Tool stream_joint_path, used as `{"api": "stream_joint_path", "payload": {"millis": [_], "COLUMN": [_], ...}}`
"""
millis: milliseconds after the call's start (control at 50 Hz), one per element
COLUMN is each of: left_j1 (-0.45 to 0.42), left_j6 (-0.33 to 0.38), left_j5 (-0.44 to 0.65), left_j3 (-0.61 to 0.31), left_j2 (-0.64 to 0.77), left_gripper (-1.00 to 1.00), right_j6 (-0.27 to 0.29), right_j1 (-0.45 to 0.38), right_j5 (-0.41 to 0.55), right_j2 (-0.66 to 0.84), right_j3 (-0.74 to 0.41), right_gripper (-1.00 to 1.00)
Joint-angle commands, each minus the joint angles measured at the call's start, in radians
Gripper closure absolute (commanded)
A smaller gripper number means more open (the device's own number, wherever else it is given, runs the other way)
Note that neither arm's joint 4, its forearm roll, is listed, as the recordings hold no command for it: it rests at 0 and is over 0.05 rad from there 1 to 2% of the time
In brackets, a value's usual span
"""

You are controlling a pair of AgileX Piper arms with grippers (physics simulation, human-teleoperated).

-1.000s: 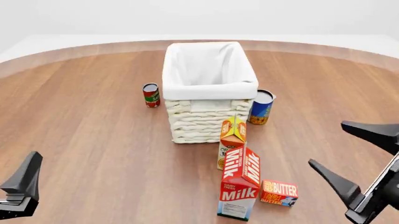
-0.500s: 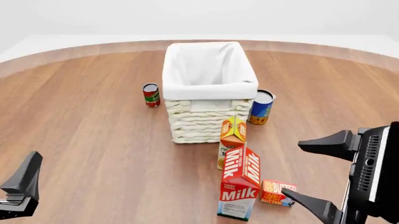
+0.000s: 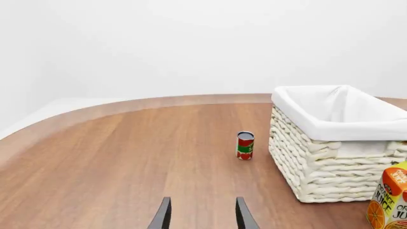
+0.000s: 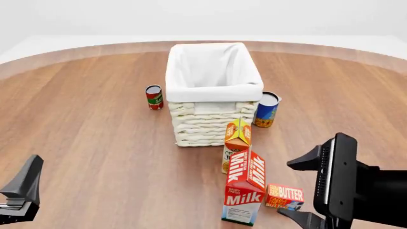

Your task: Pick up the butter and put it in the basket.

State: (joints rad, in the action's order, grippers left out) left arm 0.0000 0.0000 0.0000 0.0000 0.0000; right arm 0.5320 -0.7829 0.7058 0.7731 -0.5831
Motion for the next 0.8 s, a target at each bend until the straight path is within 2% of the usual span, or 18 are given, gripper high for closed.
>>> {"api": "stream_joint_path", "payload": {"millis": [20,280,400,520,680,760,800], "left_j1": [0.0,0.0,0.0,0.0,0.0,0.0,0.0], "left_j6": [0.0,0.0,0.0,0.0,0.0,0.0,0.0], "left_j5": [0.0,0.0,0.0,0.0,0.0,0.0,0.0], "left_j3": [0.0,0.0,0.0,0.0,0.0,0.0,0.0], "left_j2": [0.0,0.0,0.0,0.0,0.0,0.0,0.0], "left_gripper": [-1.0,-1.0,-1.0,-1.0,-1.0,-1.0,-1.0], "right_j6": [0.037,0.062,0.093,0.091,0.132,0.165,0.202], "right_j1": [0.024,0.064,0.102,0.107,0.157,0.186,0.216], "right_j5": [0.016,0.034,0.032,0.032,0.021,0.011,-0.001], "right_j2": [0.065,0.062,0.052,0.046,0.046,0.052,0.058], "right_j3": [0.013,0.023,0.058,0.068,0.09,0.104,0.121], "right_gripper": [-1.0,-1.0,-1.0,-1.0,-1.0,-1.0,-1.0]}}
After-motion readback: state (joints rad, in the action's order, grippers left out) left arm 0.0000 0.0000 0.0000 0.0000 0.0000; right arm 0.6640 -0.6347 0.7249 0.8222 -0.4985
